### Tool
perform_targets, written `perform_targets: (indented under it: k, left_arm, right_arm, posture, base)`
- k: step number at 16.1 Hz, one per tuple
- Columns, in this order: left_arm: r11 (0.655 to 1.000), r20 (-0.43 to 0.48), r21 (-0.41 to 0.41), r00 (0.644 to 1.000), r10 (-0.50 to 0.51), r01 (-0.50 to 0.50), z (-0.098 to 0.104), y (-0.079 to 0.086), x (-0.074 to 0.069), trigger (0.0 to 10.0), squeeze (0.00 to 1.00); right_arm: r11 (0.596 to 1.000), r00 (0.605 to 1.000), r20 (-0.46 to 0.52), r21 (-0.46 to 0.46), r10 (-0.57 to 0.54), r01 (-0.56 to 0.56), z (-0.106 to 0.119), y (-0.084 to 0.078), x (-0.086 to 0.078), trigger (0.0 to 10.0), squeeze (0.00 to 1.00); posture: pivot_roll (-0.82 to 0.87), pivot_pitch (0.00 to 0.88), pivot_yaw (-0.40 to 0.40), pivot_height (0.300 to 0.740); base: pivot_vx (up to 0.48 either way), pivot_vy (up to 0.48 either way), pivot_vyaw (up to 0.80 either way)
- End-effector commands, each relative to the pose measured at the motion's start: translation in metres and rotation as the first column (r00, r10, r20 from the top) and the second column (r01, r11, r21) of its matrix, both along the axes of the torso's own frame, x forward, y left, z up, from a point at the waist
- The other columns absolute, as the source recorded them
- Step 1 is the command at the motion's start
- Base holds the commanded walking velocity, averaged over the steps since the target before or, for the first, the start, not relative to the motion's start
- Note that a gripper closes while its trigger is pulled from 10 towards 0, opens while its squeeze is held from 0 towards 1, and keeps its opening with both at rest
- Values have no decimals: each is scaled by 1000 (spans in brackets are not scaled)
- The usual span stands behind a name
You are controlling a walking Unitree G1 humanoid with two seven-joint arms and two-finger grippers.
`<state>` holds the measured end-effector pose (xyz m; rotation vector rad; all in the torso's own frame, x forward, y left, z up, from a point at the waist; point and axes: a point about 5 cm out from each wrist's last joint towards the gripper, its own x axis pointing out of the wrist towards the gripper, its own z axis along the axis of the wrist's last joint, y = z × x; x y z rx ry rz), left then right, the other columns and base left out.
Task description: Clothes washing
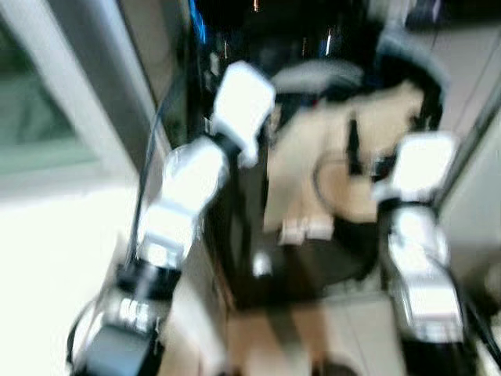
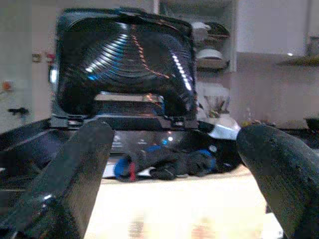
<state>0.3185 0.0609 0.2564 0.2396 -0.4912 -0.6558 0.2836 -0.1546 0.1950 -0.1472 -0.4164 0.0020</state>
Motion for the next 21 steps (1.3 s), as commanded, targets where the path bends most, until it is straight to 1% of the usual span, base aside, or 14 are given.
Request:
perform_targets:
  k: [1,2,4,6,8,9,10,11,14,16,17,19,20,21]
  left_arm:
    - [1000,-6,-4,1000,25,-25,4,0,1,10000,0]
    - [998,-11,6,998,55,-55,2,1,4,10000,0]
    - [996,-26,-11,995,92,-92,-1,3,6,10000,0]
    - [997,-40,-3,997,72,-72,-4,-2,4,10000,0]
    - [998,-76,-10,995,64,-65,-11,-4,3,10000,0]
    - [996,-97,-11,991,90,-92,-17,-1,6,10000,0]
    - [994,-93,-15,990,105,-107,-17,0,7,10000,0]
    - [985,-88,3,981,174,-175,-19,4,12,10000,0]
    - [989,-99,-30,985,138,-142,-17,3,9,10000,0]
    - [989,-102,-61,987,127,-134,-14,1,9,10000,0]
    - [989,-68,-53,988,135,-139,-10,-1,9,10000,0]
    - [991,-40,-37,991,130,-132,-7,-4,8,10000,0]
    - [994,-19,-16,994,104,-105,-5,-8,6,10000,0]
    - [996,-8,-11,996,92,-92,-3,-10,5,10000,0]
  right_arm:
    - [1000,1000,4,-10,-11,11,1,-4,3,10000,463]
    - [1000,1000,4,-19,-13,13,1,-4,4,10000,463]
    - [1000,1000,-2,-26,-17,17,-2,-6,4,10000,455]
    - [999,1000,-1,-28,-18,18,-2,-7,3,10000,459]
    - [1000,1000,-4,-25,-15,15,-4,-6,3,10000,459]
    - [1000,1000,-10,-24,-6,5,-6,-4,2,10000,459]
    - [1000,1000,-12,-25,-2,2,-6,-3,3,10000,459]
    - [1000,1000,-19,-24,7,-8,-8,-3,2,10000,463]
    - [1000,999,-31,-24,17,-18,-10,-1,3,10000,455]
    - [999,999,-36,-16,30,-31,-8,2,8,10000,459]
    - [999,999,-30,-6,40,-40,-2,6,19,10000,459]
    - [999,999,-19,2,41,-41,3,6,25,10000,459]
    - [999,999,7,17,39,-39,12,6,33,10000,455]
    - [999,999,16,20,36,-37,16,6,37,10000,455]
  posture:
    - [-200,0,142,740]
    - [-205,0,140,740]
    - [-211,0,137,740]
    - [-216,0,137,740]
    - [-221,0,137,740]
    - [-221,0,135,740]
    - [-220,0,134,740]
    - [-219,0,132,740]
    - [-217,0,126,740]
    - [-217,0,124,740]
    - [-215,0,124,740]
    - [-213,0,124,740]
    - [-207,0,122,740]
    - [-200,0,120,740]
  base:
    - [0,0,0]
    - [0,0,0]
    - [0,0,0]
    - [0,0,0]
    - [319,-352,0]
    - [337,-337,0]
    - [379,-289,0]
    - [0,0,0]
    - [0,0,0]
    - [480,0,0]
    - [480,0,0]
    - [480,0,0]
    - [480,0,0]
    - [480,0,0]
